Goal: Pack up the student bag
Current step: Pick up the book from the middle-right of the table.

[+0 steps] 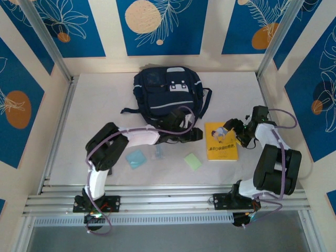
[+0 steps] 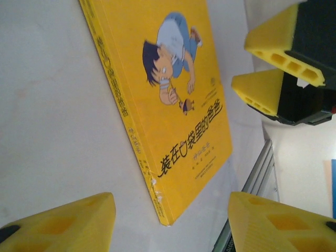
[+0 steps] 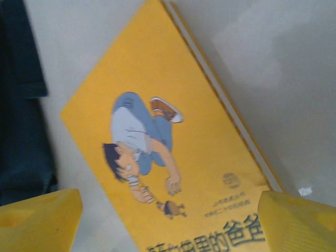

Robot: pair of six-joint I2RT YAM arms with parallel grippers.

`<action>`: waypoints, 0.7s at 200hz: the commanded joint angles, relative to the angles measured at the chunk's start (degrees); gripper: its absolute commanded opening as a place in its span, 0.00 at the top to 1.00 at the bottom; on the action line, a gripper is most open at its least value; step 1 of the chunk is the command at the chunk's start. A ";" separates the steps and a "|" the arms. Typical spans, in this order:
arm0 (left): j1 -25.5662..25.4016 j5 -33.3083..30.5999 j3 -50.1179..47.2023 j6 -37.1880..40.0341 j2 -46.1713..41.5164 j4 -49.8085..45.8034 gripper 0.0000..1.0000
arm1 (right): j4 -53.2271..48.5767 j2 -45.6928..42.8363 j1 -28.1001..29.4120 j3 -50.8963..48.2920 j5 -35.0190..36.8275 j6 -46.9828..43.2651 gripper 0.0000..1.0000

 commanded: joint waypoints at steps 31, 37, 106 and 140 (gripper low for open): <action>-2.24 -2.35 5.93 1.48 4.88 -3.82 0.42 | 2.64 3.35 0.06 -2.09 0.66 0.47 0.13; -2.25 -2.38 6.23 1.59 5.26 -4.24 0.42 | 2.59 3.16 0.23 -2.16 1.34 0.35 0.13; -2.28 -2.31 9.42 3.16 7.45 -7.54 0.42 | 1.73 0.02 1.82 -2.50 13.28 -1.14 0.13; -2.32 -2.18 10.74 3.17 8.67 -7.81 0.43 | 2.65 3.23 3.22 -2.19 2.33 -1.20 0.20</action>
